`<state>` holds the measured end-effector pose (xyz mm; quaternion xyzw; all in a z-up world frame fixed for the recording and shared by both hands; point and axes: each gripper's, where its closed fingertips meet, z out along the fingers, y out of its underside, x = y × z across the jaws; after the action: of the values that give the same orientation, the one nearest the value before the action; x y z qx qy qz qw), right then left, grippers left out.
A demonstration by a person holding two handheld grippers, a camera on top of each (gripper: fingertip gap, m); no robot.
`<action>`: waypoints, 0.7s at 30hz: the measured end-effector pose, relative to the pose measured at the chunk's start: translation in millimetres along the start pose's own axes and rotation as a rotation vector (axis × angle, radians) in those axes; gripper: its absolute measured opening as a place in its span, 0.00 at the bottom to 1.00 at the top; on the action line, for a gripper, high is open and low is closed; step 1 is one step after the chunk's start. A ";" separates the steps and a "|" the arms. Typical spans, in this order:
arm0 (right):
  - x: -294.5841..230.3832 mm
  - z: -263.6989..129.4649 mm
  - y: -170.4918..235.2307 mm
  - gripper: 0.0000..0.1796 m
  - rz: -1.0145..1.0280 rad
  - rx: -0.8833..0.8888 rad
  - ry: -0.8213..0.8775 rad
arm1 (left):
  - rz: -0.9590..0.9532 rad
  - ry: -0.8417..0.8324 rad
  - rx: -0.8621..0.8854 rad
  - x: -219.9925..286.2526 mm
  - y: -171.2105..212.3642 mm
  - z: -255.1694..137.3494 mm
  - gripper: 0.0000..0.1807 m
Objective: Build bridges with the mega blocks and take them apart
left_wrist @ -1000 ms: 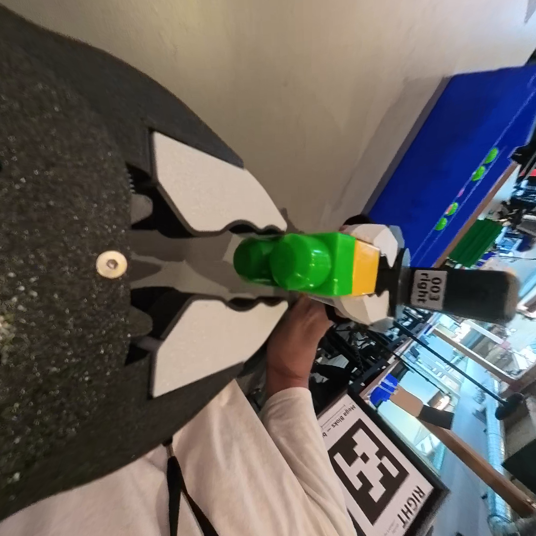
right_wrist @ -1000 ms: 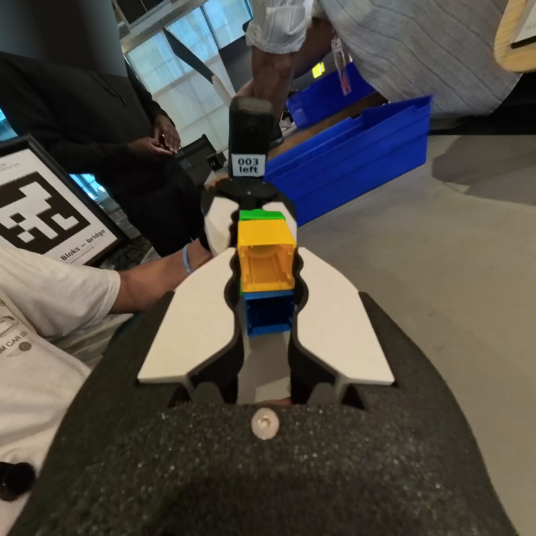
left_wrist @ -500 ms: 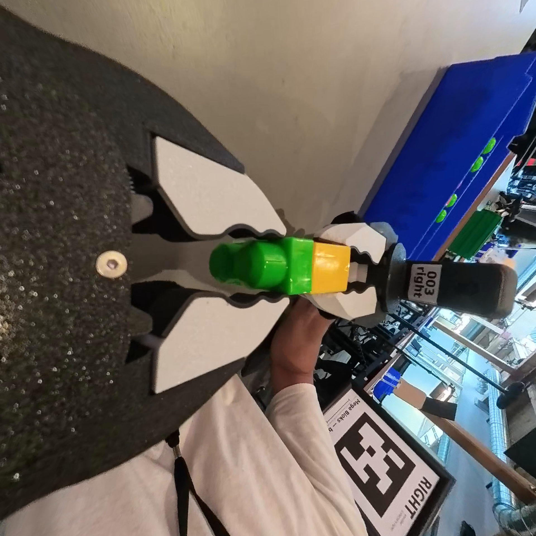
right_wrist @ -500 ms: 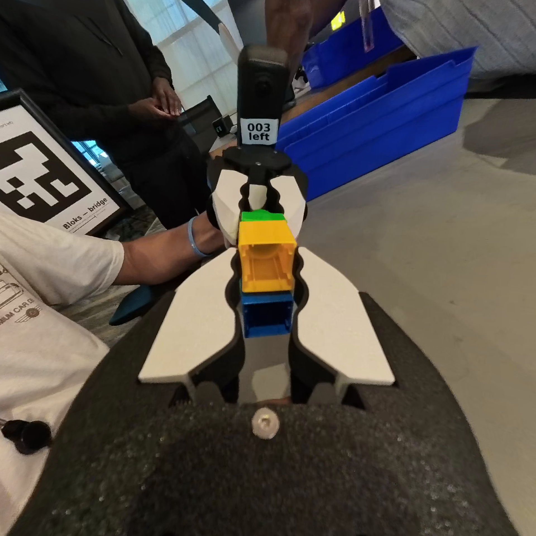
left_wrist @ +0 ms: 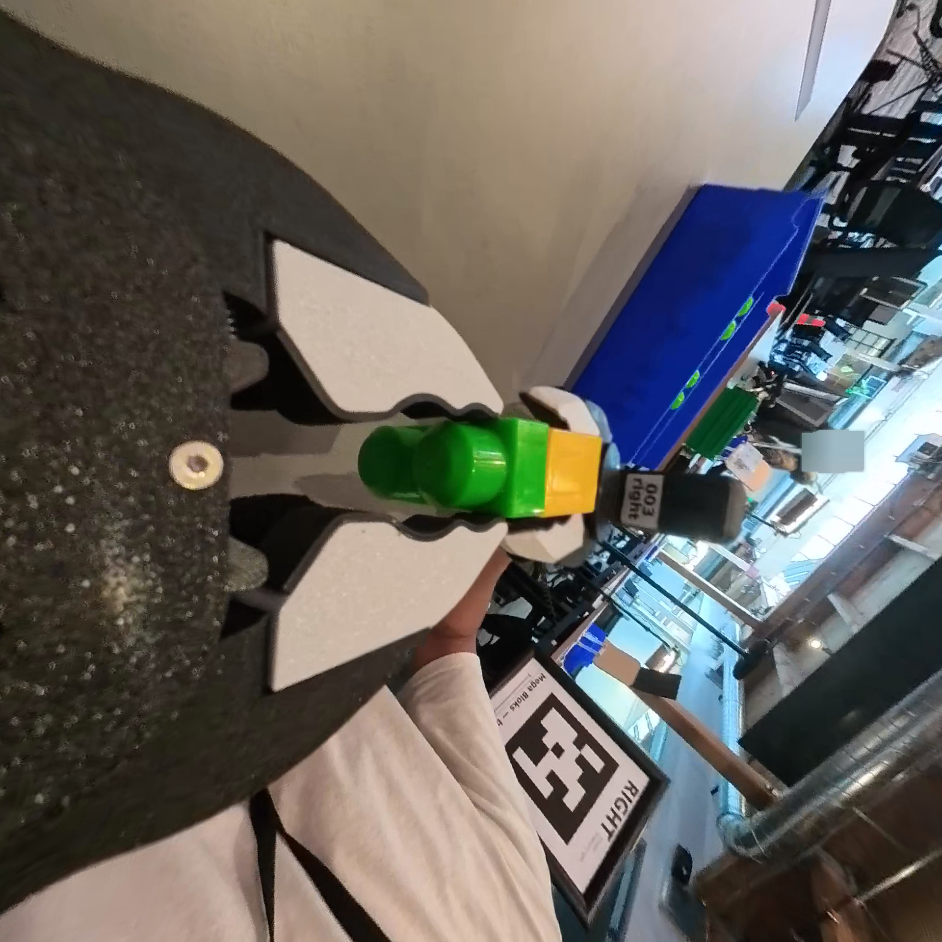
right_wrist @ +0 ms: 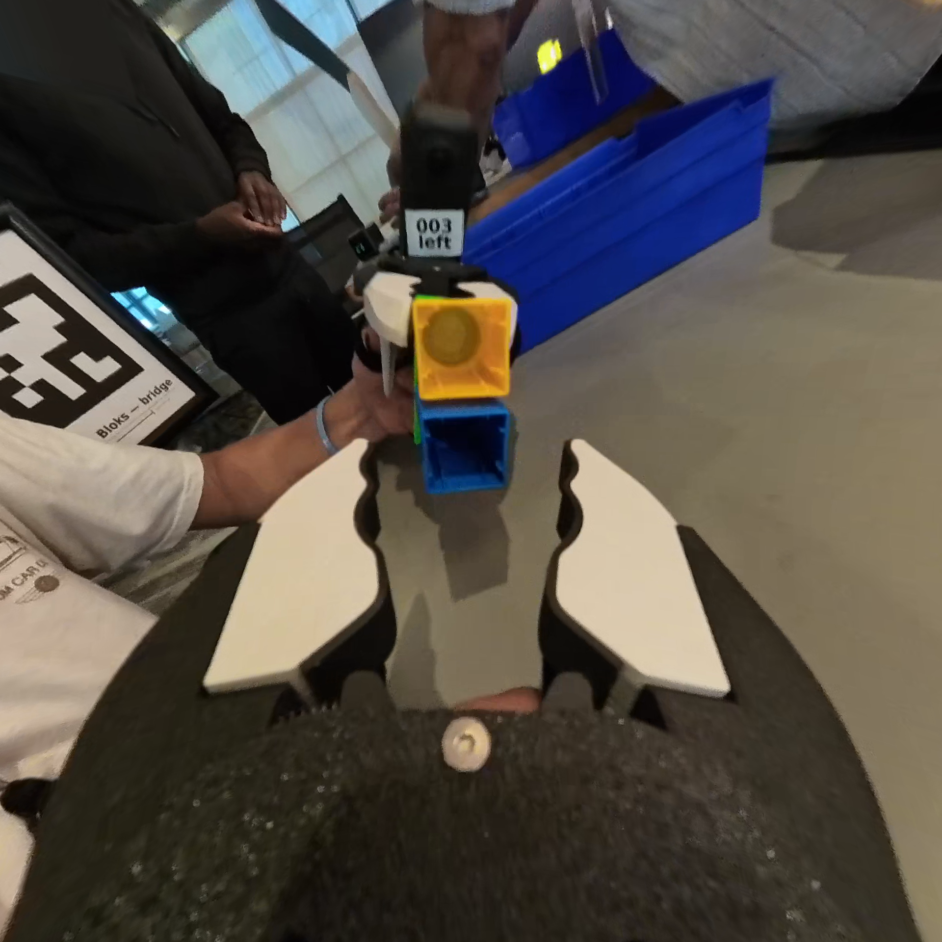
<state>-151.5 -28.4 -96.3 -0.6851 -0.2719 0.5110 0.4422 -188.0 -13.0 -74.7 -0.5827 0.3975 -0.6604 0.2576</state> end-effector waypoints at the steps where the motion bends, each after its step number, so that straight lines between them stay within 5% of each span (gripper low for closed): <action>1: -0.8 2.7 4.0 0.37 0.006 -0.015 -0.009 | -0.004 0.004 -0.001 0.4 0.4 -0.4 0.19; 5: -8.0 11.8 11.9 0.20 -0.038 -0.068 -0.033 | -0.005 0.024 -0.031 4.4 6.9 7.4 0.19; 10: -5.5 7.9 6.2 0.19 -0.031 -0.037 -0.014 | -0.011 -0.006 -0.038 1.3 10.0 9.5 0.20; 13: -7.1 3.6 -1.6 0.19 0.011 0.012 -0.044 | -0.011 -0.005 -0.083 3.6 18.5 12.4 0.33; 16: -8.2 1.9 -3.8 0.19 0.014 0.025 -0.051 | 0.010 -0.034 -0.128 0.6 27.3 18.2 0.31; 18: -7.5 1.7 -4.2 0.19 0.017 0.030 -0.046 | 0.031 -0.022 -0.128 3.6 27.1 20.9 0.19; 21: -6.3 0.9 -1.3 0.19 0.020 0.010 -0.046 | 0.034 -0.026 -0.151 2.2 30.5 21.9 0.19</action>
<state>-154.3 -32.7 -92.3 -0.6736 -0.2726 0.5324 0.4341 -170.7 -36.5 -98.5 -0.6021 0.4526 -0.6165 0.2289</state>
